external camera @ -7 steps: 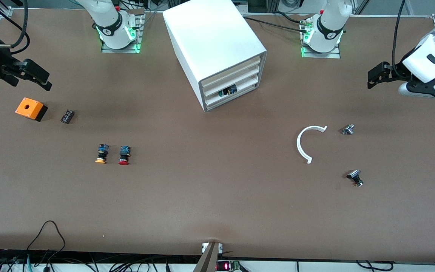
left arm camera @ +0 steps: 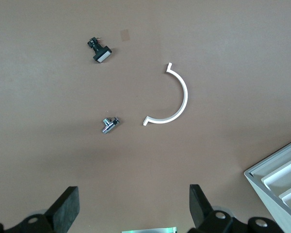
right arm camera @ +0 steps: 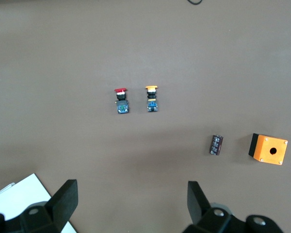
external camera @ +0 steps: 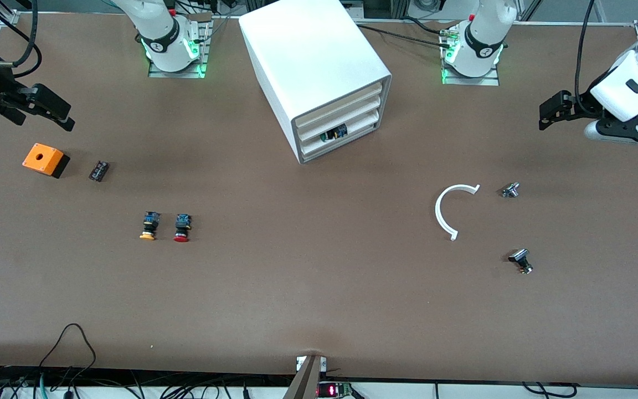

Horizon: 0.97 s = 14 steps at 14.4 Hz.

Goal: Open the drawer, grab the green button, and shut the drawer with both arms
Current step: 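Move the right gripper toward the buttons while the left gripper reaches the cabinet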

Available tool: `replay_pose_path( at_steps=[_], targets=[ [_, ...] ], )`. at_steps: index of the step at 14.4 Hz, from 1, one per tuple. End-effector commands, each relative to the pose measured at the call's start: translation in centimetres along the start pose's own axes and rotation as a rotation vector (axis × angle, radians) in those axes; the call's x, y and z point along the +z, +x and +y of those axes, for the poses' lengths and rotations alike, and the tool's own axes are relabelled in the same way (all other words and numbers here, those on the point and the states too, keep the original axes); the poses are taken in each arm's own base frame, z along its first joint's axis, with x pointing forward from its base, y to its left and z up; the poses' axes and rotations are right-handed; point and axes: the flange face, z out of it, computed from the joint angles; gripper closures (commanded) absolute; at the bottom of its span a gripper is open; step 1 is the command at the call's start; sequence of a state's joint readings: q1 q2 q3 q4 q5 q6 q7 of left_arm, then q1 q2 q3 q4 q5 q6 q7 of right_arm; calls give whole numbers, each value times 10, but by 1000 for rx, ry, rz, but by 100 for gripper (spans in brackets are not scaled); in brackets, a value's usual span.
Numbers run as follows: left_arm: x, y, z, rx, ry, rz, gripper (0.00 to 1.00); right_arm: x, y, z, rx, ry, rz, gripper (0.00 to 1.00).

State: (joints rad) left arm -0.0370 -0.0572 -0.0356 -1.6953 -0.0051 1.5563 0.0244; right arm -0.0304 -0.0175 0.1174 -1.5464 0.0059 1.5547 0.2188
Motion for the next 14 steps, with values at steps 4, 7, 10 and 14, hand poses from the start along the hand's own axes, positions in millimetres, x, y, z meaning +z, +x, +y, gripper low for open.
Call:
replay_pose_path(
  at_steps=[4, 7, 10, 14],
  targets=[
    [-7, 1, 11, 15, 6, 5, 0, 77, 24, -1, -8, 7, -179, 0],
    [6, -5, 34, 56, -68, -94, 0, 104, 39, -11, -1, 12, -182, 0],
    [52, 4, 75, 128, -118, -263, 0, 139, 54, -20, 14, 15, -205, 0],
    [119, 31, 110, 182, -332, -395, 0, 178, 68, -48, 67, 18, -190, 0]
  ],
)
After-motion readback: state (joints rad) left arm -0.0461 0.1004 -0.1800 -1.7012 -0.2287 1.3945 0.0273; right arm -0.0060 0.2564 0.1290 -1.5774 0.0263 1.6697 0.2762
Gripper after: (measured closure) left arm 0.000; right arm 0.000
